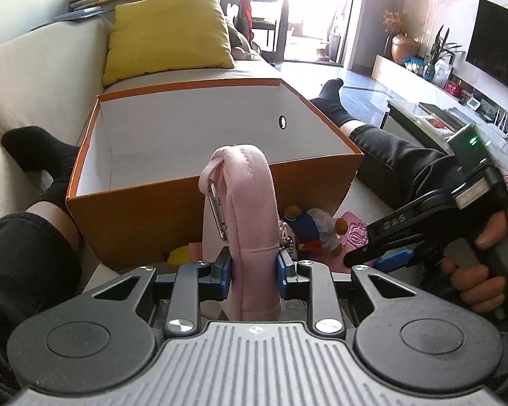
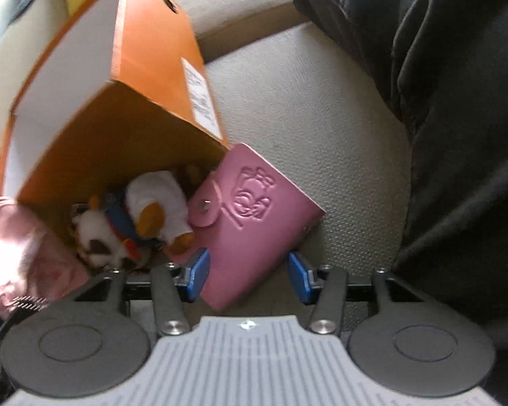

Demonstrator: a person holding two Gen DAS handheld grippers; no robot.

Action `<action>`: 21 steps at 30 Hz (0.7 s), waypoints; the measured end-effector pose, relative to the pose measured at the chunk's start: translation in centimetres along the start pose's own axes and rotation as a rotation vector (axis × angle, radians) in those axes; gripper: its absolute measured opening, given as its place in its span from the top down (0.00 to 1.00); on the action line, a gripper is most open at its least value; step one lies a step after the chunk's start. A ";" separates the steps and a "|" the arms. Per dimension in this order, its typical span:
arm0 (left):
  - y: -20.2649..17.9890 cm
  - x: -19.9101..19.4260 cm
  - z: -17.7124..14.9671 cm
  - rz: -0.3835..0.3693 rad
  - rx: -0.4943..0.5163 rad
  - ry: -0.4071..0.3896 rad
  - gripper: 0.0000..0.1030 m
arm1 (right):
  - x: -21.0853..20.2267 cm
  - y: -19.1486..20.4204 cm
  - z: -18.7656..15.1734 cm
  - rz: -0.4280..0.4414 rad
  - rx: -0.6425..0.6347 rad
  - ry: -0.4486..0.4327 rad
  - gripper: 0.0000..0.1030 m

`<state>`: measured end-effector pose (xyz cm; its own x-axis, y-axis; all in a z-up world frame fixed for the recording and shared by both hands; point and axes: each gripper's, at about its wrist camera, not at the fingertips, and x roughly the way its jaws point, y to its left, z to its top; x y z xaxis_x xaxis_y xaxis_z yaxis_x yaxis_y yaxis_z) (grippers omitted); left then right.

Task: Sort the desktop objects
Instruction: 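Grasp the pink card wallet with the right gripper while the left gripper holds the pouch, then carry the pouch with the left gripper while the right gripper carries the wallet into the box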

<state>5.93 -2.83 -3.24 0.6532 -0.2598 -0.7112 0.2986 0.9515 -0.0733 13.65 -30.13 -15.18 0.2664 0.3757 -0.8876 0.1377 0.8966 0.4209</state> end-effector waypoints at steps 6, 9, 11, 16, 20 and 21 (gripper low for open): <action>-0.1 0.2 -0.2 -0.001 -0.011 -0.012 0.71 | 0.7 0.6 -0.7 0.007 0.006 -0.055 0.36; -0.2 0.1 -0.3 0.004 -0.014 -0.014 0.71 | -0.3 0.1 -1.2 0.013 0.005 -0.091 0.51; -0.3 -0.1 -0.3 0.011 -0.018 -0.021 0.71 | -1.4 0.3 -1.1 0.009 -0.014 -0.109 0.61; -0.2 -1.0 -0.4 0.025 -0.034 -0.050 0.71 | -5.3 1.0 -1.8 0.019 -0.117 -0.175 0.77; -0.2 -1.4 -0.3 0.026 -0.049 -0.059 0.71 | -7.5 2.8 -2.4 -0.045 -0.300 -0.216 0.83; -0.2 -1.4 -0.4 0.024 -0.052 -0.061 0.71 | -7.2 3.3 -2.2 -0.060 -0.331 -0.218 0.83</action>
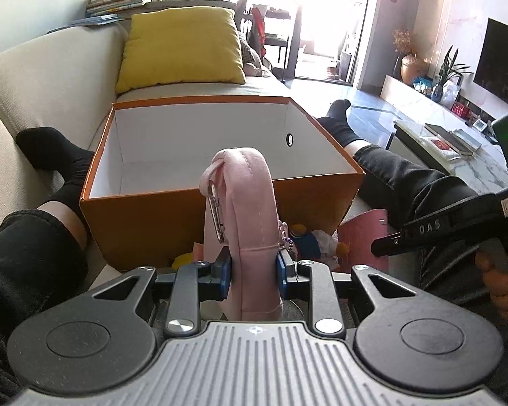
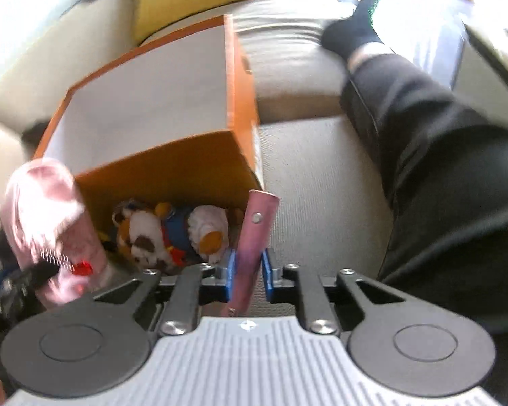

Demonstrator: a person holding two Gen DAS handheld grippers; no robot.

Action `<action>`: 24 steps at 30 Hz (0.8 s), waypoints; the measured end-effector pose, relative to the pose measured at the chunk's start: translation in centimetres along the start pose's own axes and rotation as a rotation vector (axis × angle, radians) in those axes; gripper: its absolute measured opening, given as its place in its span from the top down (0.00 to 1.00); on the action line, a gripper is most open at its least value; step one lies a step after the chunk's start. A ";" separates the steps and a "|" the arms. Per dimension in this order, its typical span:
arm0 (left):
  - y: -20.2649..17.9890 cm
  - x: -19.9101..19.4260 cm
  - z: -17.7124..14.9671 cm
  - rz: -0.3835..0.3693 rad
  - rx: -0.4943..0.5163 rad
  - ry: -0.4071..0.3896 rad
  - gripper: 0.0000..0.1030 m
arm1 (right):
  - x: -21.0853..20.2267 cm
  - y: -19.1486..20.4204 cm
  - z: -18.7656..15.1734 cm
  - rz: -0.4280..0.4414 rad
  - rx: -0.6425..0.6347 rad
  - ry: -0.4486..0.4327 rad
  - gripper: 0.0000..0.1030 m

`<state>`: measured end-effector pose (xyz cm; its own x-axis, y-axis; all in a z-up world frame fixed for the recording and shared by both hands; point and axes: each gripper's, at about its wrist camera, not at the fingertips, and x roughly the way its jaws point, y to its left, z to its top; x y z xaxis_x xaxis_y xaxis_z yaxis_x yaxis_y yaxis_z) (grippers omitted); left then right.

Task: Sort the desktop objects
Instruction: 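Carry the pouch with the left gripper while the right gripper carries the wallet into the box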

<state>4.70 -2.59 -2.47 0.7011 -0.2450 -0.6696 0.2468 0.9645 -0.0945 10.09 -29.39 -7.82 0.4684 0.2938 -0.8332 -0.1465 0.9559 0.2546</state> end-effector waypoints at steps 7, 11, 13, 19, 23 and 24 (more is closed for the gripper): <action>0.2 -0.4 0.0 0.005 -0.023 -0.013 0.71 | 1.9 1.9 0.8 0.006 -0.064 -0.022 0.81; 0.4 -0.7 0.0 0.014 -0.036 -0.023 0.71 | 2.0 3.2 0.6 -0.042 -0.133 -0.037 0.77; 0.3 -0.8 0.1 0.011 -0.035 -0.029 0.71 | 2.8 3.4 0.5 -0.096 -0.156 -0.028 0.76; 0.4 -1.4 0.6 0.006 -0.032 -0.043 0.71 | 1.7 2.3 0.7 -0.077 -0.123 -0.038 0.80; 0.9 -2.2 1.7 -0.025 -0.031 -0.059 0.72 | -1.1 2.9 1.3 -0.056 -0.183 -0.087 0.81; 1.1 -2.4 2.0 -0.032 -0.032 -0.063 0.72 | -2.0 3.0 1.6 -0.044 -0.193 -0.103 0.81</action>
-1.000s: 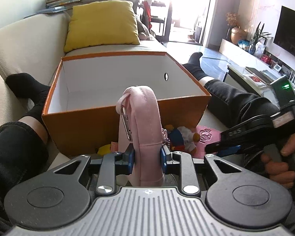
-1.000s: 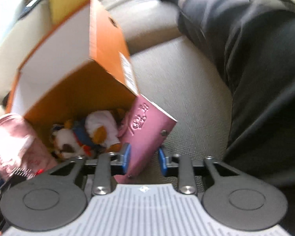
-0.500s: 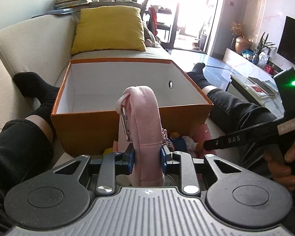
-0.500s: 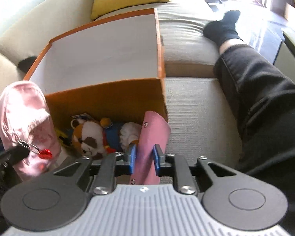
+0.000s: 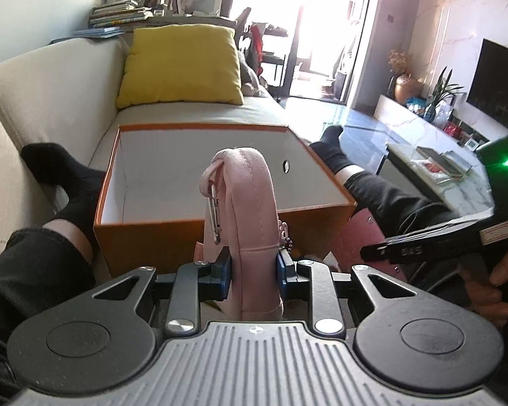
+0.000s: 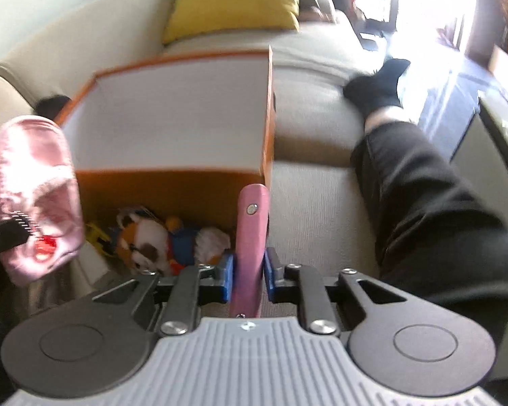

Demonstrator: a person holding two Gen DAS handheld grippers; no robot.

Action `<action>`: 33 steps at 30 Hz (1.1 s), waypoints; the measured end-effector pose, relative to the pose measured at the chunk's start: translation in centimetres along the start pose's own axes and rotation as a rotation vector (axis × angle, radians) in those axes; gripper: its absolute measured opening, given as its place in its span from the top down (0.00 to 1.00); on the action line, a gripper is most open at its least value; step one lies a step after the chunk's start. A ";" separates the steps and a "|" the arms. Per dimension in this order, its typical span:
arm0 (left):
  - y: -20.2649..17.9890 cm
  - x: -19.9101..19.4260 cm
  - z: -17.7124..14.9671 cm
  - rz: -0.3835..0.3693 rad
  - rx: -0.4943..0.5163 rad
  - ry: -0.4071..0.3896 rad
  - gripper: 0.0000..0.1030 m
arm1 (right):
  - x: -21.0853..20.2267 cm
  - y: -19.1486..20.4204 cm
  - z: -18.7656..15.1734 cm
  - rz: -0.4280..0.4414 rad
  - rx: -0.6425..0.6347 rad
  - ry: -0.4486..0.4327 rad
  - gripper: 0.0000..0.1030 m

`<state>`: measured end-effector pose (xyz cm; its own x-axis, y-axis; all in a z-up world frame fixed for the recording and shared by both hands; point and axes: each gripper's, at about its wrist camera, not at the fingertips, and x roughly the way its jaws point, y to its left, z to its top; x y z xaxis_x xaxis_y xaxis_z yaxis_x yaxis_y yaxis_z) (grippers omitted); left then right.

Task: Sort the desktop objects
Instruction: 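Carry the pouch with the left gripper while the right gripper carries the wallet into the box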

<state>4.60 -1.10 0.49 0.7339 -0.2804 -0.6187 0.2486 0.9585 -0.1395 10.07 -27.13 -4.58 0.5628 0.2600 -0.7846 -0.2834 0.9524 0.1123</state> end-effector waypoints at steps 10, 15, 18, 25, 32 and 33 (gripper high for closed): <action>1.6 -2.4 4.9 -0.069 0.014 -0.055 0.73 | -6.0 1.1 5.2 0.206 -0.037 -0.161 0.81; 3.3 -2.3 7.7 -0.082 -0.006 -0.066 0.73 | -5.6 3.8 8.7 0.271 -0.074 -0.226 0.82; 4.9 -1.6 9.1 -0.086 -0.035 -0.053 0.73 | -3.9 5.3 10.7 0.288 -0.073 -0.226 0.82; 9.1 2.4 10.9 -0.104 -0.108 0.054 0.74 | 2.0 7.3 12.7 0.336 0.004 -0.135 0.81; 11.4 8.7 9.3 -0.097 -0.156 0.254 0.74 | 8.2 8.5 12.4 0.334 0.048 -0.003 0.81; 11.4 9.6 9.1 -0.098 -0.152 0.296 0.74 | 9.0 8.6 12.3 0.335 0.054 0.013 0.81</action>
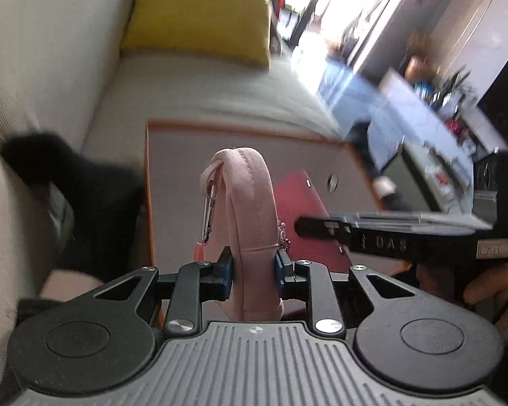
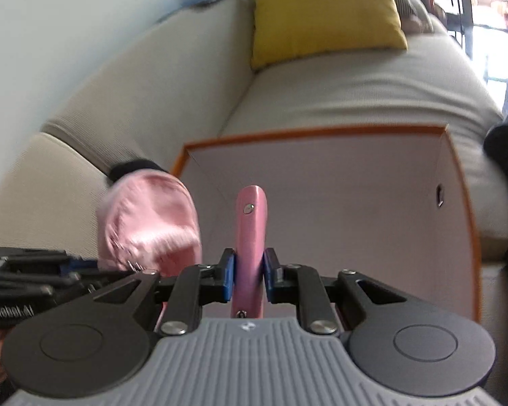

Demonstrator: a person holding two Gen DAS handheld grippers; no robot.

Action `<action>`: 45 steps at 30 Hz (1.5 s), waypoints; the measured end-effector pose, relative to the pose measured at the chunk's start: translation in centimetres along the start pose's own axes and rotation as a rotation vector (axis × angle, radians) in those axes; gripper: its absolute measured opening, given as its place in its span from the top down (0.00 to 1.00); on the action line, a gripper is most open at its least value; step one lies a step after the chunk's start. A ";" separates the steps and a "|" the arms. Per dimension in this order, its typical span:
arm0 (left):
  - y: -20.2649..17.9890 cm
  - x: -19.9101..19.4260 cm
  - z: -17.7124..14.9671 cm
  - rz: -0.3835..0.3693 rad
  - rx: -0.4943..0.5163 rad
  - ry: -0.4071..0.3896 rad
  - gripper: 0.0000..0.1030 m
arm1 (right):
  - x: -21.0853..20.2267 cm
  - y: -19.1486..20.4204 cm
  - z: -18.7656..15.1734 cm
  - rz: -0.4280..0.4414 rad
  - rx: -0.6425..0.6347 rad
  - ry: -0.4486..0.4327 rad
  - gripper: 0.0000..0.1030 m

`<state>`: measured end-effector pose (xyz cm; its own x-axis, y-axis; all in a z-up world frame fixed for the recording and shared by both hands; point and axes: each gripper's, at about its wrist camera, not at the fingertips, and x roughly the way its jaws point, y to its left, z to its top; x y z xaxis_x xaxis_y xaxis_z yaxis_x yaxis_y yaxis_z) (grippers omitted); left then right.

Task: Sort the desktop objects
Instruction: 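Carry the pouch with the left gripper while the right gripper carries the wallet into the box, then lower the pouch and open the left gripper while the right gripper releases the wallet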

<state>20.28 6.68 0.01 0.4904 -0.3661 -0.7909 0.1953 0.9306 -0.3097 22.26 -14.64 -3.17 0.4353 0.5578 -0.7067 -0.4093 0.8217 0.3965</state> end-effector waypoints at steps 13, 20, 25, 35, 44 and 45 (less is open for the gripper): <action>1.1 7.2 1.7 0.136 0.004 0.298 0.74 | 5.1 -1.0 0.1 0.039 0.058 0.099 0.81; 0.1 7.9 1.6 0.215 0.060 0.335 0.70 | 7.1 -0.9 -0.8 0.069 0.086 0.162 0.81; -0.6 7.4 1.3 0.233 0.131 0.339 0.57 | 7.7 -0.9 -1.3 0.064 0.080 0.176 0.81; -1.2 0.2 -1.6 0.201 0.189 0.061 0.41 | 7.6 0.7 -1.2 0.030 0.008 0.169 0.81; 3.9 -0.1 -2.7 0.112 -0.096 0.017 0.42 | 8.0 4.4 -0.9 -0.034 -0.054 0.192 0.78; 4.1 0.1 -2.8 0.111 -0.107 0.017 0.42 | 8.1 4.5 -0.9 -0.030 -0.042 0.202 0.77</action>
<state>18.77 10.46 -2.83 0.4891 -0.2619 -0.8320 0.0491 0.9606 -0.2735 23.19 -6.50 -7.64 0.2795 0.4952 -0.8226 -0.4337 0.8295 0.3519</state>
